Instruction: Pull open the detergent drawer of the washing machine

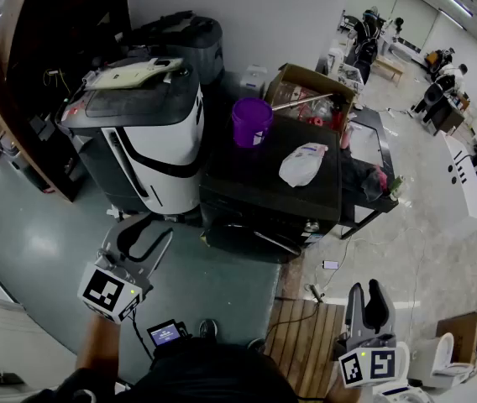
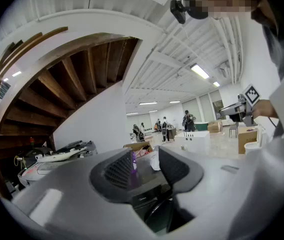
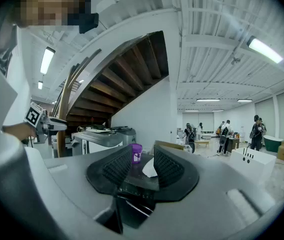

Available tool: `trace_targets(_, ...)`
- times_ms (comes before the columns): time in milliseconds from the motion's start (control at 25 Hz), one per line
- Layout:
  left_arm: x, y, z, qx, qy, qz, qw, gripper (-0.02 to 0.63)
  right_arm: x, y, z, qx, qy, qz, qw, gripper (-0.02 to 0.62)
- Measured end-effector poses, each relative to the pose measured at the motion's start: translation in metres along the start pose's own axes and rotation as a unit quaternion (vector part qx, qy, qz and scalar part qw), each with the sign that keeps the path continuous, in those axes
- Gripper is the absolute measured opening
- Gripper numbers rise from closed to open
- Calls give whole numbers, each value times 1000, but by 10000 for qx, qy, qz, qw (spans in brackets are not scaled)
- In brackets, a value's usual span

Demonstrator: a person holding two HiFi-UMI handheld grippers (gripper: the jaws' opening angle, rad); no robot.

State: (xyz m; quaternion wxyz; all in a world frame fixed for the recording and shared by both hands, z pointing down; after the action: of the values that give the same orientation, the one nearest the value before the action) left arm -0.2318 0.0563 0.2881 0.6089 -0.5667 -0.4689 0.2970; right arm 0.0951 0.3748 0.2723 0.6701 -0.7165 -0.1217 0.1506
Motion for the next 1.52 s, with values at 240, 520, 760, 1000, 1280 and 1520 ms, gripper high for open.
trace_targets(240, -13, -5, 2, 34, -36, 27, 10000, 216, -14, 2, -7, -13, -18, 33, 10000, 117)
trace_targets(520, -27, -17, 9, 71, -99, 81, 9999, 216, -33, 4, -8, 30, -35, 41, 10000, 117)
trace_targets(760, -31, -26, 10, 169, -236, 201, 9994, 216, -46, 12, -1, 219, -11, -124, 9997, 117)
trace_targets(1000, -31, -33, 0, 168, -346, 261, 9989, 216, -44, 9, -1, 112, -140, -79, 9998, 117)
trace_targets(1280, -30, -32, -13, 34, -271, 231, 9994, 216, -33, 0, -28, 50, 58, -218, 9997, 117)
trace_targets(1520, -26, -24, -22, -128, -3, 184, 9997, 216, -12, 1, -62, 143, 369, -306, 9987, 117)
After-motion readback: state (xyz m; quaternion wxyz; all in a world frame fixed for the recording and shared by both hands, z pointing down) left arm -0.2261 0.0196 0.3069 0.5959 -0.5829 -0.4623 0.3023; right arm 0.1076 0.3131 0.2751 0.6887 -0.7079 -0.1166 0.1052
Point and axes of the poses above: the fingertips, and each gripper's own axes: z backward along the fingers, x to its right, y out of its top, the point moved 9 cm from there along z, backward along the fingers, and after that the axes turned 1 degree about -y, right-handed, at the moved point
